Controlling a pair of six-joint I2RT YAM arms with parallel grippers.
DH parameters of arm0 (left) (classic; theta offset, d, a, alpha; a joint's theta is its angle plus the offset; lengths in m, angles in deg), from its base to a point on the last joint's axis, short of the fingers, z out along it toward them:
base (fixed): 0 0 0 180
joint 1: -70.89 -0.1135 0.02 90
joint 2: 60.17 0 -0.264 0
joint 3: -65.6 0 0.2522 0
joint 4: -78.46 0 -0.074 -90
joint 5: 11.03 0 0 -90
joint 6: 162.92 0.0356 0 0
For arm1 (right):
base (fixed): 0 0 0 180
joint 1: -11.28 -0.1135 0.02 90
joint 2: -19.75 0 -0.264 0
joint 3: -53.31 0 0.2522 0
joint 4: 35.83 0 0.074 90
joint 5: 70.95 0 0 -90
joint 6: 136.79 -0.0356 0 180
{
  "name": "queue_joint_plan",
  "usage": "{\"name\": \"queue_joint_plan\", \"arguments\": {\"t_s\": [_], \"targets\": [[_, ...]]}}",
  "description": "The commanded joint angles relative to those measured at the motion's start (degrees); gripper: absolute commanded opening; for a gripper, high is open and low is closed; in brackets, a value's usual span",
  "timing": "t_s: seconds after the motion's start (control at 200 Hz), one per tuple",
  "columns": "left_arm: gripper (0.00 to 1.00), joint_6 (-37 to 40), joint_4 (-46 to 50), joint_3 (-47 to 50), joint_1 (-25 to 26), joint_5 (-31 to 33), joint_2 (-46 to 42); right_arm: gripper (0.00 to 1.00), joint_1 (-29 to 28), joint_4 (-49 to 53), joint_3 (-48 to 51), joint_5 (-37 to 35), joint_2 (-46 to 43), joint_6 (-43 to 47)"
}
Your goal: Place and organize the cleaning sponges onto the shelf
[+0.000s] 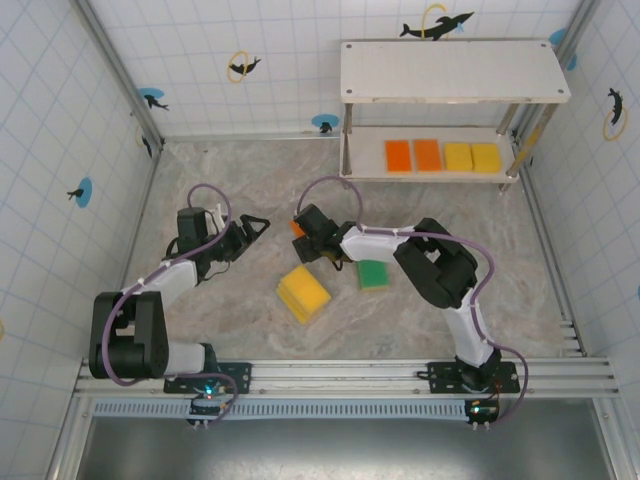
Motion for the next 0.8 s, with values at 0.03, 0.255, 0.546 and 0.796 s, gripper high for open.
{"name": "queue_joint_plan", "arguments": {"t_s": [0.03,0.255,0.546,0.796], "targets": [[0.97,1.5,0.0,0.4,-0.3,0.0,0.6,0.76,-0.2,2.1,-0.4,-1.6,2.0,0.3],[0.98,1.4,0.0,0.5,-0.3,0.1,0.4,0.7,0.0,1.1,0.3,-0.2,1.1,0.1],[0.98,1.5,0.0,0.6,-0.3,0.1,0.6,0.61,2.3,-3.3,4.1,3.8,-2.1,-2.2],[0.98,1.5,0.0,0.6,-0.3,0.0,0.7,0.57,4.0,-4.5,6.7,3.5,-5.3,-2.5]]}}
